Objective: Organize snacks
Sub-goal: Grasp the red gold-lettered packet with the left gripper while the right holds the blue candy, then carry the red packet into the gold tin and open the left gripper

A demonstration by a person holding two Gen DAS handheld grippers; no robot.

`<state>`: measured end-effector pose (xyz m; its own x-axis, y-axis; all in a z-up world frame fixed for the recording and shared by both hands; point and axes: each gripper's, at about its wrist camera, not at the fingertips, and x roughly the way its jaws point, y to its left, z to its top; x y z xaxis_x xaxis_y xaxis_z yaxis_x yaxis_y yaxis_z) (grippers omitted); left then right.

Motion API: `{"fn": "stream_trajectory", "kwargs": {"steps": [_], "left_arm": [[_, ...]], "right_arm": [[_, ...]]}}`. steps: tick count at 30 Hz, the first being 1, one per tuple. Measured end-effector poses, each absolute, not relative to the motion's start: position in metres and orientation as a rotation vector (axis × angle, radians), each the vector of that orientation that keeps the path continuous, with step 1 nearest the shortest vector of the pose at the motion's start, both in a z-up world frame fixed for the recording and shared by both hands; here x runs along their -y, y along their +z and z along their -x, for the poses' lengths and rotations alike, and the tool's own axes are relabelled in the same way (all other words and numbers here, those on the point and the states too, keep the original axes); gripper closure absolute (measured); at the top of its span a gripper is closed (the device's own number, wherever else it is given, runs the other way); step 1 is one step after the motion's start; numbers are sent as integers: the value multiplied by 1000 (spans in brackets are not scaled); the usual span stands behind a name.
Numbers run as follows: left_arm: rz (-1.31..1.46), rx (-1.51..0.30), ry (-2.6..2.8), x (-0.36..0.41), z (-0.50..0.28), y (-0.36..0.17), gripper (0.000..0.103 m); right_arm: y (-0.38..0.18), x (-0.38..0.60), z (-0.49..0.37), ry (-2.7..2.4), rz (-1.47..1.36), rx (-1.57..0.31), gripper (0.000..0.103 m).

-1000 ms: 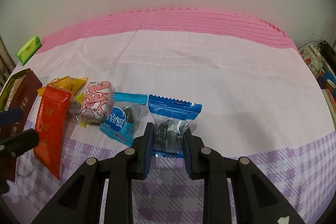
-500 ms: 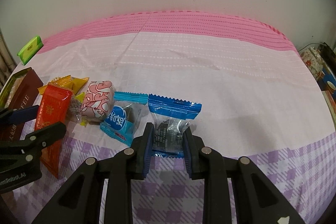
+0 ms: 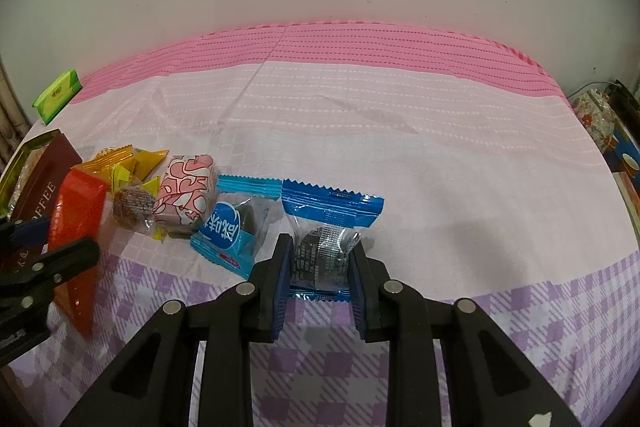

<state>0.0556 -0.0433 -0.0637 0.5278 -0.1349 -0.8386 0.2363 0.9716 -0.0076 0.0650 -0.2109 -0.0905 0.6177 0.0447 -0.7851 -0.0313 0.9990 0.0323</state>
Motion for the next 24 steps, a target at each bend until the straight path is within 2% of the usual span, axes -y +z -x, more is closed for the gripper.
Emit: {"fn": "stream_trajectory", "kwargs": {"steps": [12, 17, 24], "left_arm": [[-82, -907, -191, 15, -37, -5, 56], [-35, -884, -121, -28, -34, 17, 56], [-55, -942, 16, -96, -37, 22, 56]], "right_arm": [[-91, 208, -65, 37, -10, -900, 78], [-91, 208, -65, 37, -7, -901, 78], [-91, 208, -66, 35, -6, -905, 79]]}}
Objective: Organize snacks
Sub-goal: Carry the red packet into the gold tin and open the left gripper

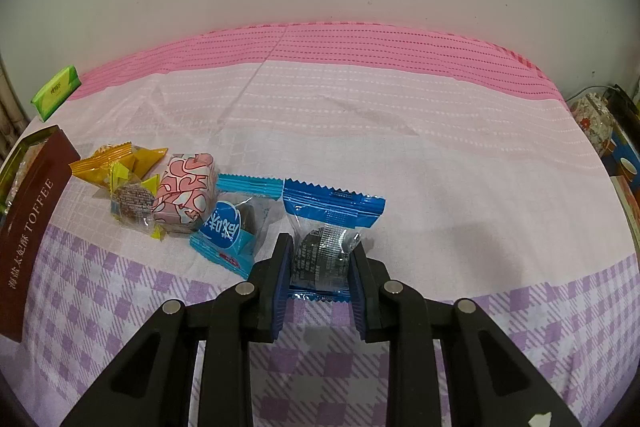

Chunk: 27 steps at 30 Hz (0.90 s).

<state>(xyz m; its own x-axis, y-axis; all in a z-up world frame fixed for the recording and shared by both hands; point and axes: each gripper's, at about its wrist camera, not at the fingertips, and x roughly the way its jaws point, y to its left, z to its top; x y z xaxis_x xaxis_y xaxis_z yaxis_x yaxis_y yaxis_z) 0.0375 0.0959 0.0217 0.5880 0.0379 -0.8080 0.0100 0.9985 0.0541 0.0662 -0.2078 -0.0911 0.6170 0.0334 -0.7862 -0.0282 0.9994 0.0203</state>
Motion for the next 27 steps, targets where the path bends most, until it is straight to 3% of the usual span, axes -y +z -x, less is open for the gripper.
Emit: {"fn": "stream_trajectory", "kwargs": {"steps": [8, 27], "left_arm": [[-77, -1056, 117, -152, -36, -5, 56], [-151, -1200, 140, -183, -32, -49, 56]], "right_arm": [[-91, 207, -66, 34, -4, -907, 79], [-91, 205, -68, 26, 5, -920, 79]]}}
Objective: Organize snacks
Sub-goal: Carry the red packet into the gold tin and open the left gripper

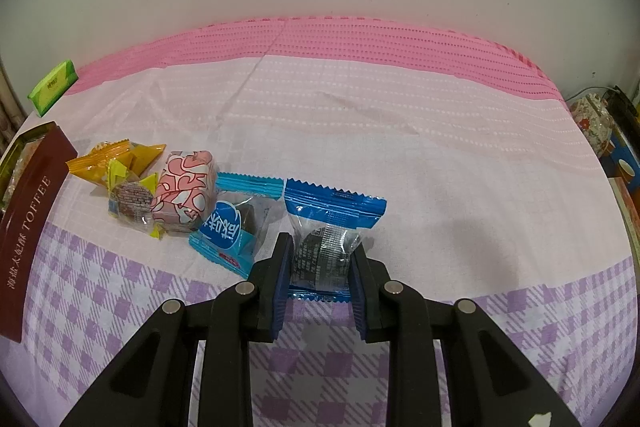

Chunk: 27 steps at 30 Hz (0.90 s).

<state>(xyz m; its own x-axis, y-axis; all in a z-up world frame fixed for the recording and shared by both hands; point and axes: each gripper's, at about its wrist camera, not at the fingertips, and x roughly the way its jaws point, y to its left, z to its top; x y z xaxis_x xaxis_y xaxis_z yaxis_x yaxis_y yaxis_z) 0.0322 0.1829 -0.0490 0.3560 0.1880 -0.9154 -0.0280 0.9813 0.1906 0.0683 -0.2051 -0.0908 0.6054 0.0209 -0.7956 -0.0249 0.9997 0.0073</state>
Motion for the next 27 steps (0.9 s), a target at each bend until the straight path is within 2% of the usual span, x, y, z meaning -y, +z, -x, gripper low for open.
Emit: {"fn": "stream_trajectory", "kwargs": {"steps": [11, 16, 19, 27], "left_arm": [[-149, -1183, 113, -183, -31, -50, 55], [-136, -1153, 91, -179, -28, -44, 51], [-124, -1138, 82, -178, -28, -39, 43], [-79, -1017, 114, -182, -18, -18, 42]], "right_arm": [[-91, 206, -68, 15, 3, -946, 78], [-90, 206, -69, 10, 3, -956, 78], [-90, 204, -70, 6, 4, -961, 78], [-88, 206, -65, -52, -19, -977, 79]]}}
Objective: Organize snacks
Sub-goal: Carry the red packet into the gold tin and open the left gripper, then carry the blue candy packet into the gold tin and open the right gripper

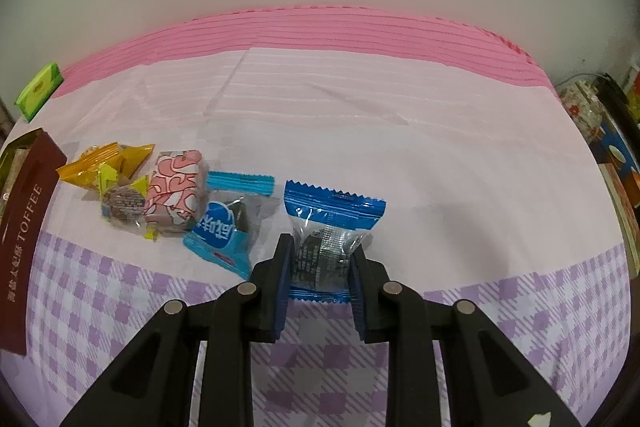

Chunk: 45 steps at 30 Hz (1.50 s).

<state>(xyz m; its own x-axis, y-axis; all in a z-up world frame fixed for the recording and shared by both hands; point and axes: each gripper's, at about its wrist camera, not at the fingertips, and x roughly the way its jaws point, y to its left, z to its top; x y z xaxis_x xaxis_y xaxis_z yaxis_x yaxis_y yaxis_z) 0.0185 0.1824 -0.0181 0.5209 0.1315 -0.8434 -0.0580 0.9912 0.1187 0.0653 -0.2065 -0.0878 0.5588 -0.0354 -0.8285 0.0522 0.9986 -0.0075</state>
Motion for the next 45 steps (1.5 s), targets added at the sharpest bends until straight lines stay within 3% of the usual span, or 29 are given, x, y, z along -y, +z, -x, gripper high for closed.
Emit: {"fn": "stream_trajectory", "kwargs": {"steps": [12, 24, 32, 45], "left_arm": [[11, -930, 182, -214, -12, -1, 38], [145, -887, 330, -263, 6, 11, 37], [209, -871, 419, -287, 18, 13, 37], [234, -891, 434, -293, 16, 9, 36]], "right_arm": [[-45, 179, -53, -6, -38, -926, 80], [4, 6, -41, 422, 98, -883, 79], [-16, -84, -35, 596, 220, -957, 79], [-53, -118, -52, 612, 261, -1061, 79]]}}
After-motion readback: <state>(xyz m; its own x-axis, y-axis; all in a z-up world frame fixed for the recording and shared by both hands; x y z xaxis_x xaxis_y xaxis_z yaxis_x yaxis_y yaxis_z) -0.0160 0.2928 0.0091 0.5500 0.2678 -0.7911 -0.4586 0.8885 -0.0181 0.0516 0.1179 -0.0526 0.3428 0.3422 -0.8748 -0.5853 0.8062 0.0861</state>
